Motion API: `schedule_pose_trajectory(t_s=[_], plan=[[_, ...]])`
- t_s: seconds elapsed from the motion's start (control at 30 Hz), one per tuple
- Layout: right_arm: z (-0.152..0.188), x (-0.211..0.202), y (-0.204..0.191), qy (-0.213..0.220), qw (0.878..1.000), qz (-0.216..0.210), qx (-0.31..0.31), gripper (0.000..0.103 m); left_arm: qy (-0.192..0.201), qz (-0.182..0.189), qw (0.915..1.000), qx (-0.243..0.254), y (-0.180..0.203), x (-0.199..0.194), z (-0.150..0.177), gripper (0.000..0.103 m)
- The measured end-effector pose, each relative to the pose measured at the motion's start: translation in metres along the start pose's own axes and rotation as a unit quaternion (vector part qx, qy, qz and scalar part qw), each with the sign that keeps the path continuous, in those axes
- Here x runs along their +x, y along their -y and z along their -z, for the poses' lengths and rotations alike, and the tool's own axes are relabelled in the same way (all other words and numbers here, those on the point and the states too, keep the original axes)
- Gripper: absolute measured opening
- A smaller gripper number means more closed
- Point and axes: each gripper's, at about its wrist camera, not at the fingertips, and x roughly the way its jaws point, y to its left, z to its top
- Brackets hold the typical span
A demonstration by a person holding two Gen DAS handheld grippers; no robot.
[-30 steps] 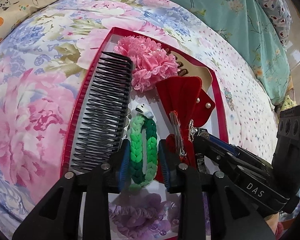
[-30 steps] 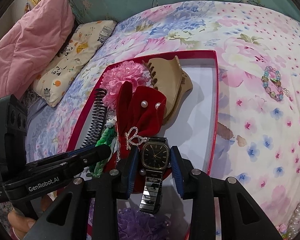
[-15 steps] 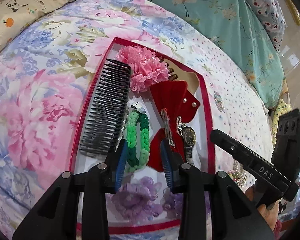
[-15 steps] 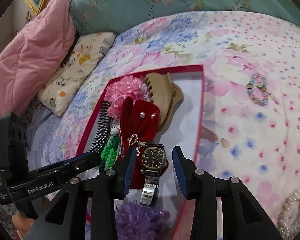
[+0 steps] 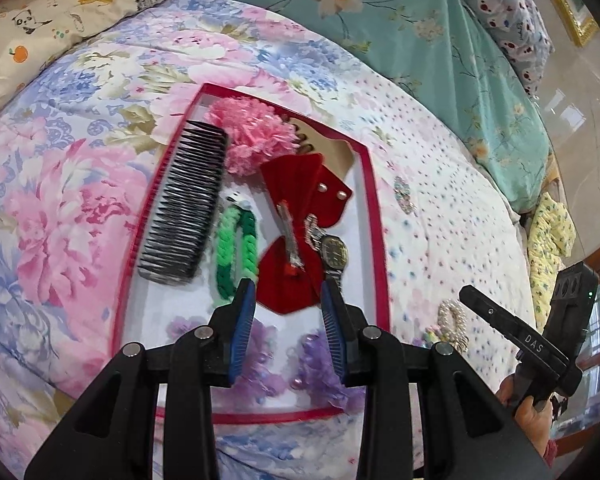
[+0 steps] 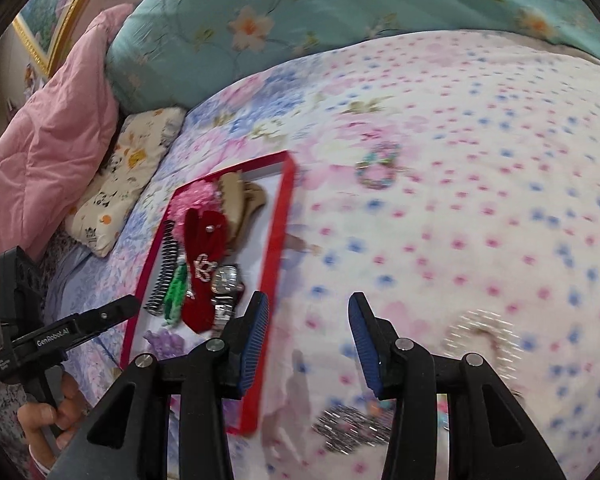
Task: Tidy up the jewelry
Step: 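Grasp the pastel beaded bracelet with the left gripper while the right gripper grasps the pearl bracelet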
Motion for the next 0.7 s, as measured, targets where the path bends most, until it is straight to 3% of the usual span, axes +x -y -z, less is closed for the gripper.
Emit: schedule_pose_trajectory(t_s=[0.4,0.7], plan=[[0.019,-0.046,0.058,0.019,0.998,0.047,0.038,0.045,-0.019,0.026,0.9989,0.036,0.041,0.005,0.015,0.031],[0.036,-0.056,0.084,0.012,0.996,0.071,0.054,0.045,-0.044,0.037,0.9961,0.067,0.073,0.018,0.032,0.031]])
